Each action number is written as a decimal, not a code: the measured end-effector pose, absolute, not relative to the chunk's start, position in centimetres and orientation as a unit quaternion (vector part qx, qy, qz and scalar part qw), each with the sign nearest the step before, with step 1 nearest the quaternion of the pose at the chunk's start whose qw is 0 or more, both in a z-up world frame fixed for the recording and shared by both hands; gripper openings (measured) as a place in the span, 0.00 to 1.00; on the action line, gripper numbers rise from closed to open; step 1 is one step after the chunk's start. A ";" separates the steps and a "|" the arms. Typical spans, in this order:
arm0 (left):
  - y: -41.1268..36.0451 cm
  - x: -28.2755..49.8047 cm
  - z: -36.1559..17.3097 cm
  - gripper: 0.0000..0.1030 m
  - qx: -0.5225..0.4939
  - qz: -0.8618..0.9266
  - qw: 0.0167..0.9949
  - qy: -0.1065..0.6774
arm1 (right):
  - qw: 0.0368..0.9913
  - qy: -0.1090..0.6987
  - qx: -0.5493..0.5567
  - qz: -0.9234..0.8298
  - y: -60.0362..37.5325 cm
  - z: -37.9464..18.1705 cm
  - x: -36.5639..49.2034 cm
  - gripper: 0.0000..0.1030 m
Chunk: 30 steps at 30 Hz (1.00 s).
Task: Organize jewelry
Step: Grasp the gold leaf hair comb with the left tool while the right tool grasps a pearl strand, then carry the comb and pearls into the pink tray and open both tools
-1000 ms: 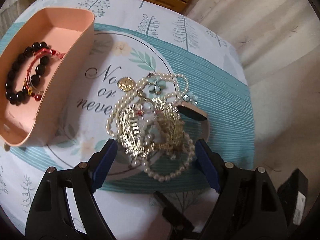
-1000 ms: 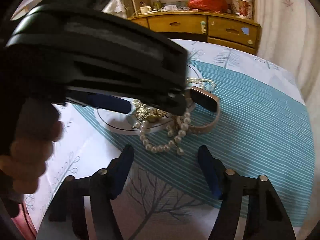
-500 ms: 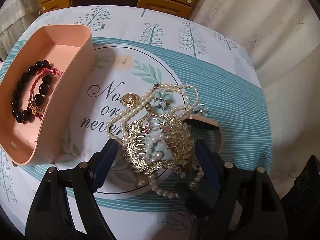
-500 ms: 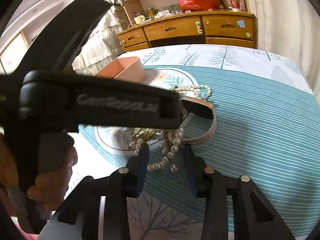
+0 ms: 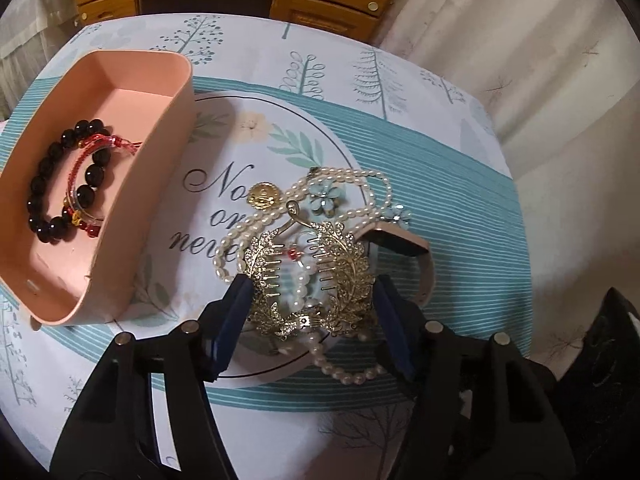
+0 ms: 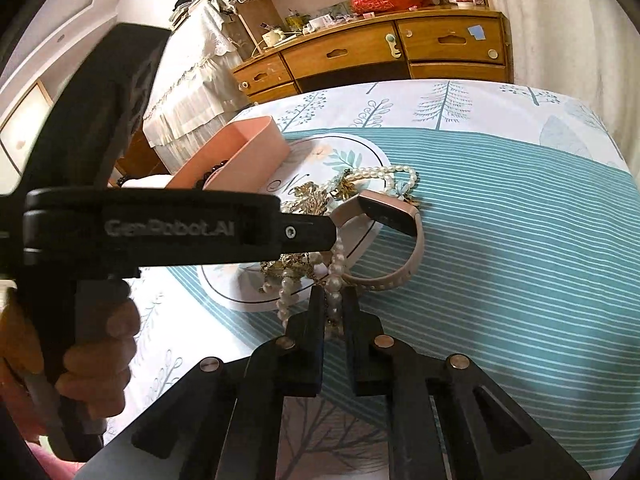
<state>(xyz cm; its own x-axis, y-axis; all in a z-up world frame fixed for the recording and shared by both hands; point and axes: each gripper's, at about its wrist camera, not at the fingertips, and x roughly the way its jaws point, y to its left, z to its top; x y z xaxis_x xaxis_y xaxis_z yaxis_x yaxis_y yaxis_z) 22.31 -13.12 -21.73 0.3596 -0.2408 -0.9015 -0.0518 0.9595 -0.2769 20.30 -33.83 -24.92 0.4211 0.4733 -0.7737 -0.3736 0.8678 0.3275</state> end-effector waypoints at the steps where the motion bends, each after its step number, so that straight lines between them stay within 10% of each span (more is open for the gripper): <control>1: -13.0 22.3 -21.9 0.63 -0.129 -0.056 0.811 0.567 | 0.841 0.475 0.054 0.253 -33.5 -24.9 20.1 0.08; 30: -12.5 19.2 -22.4 0.61 -0.141 -0.054 0.786 0.599 | 0.837 0.497 0.073 0.217 -33.4 -23.7 17.1 0.08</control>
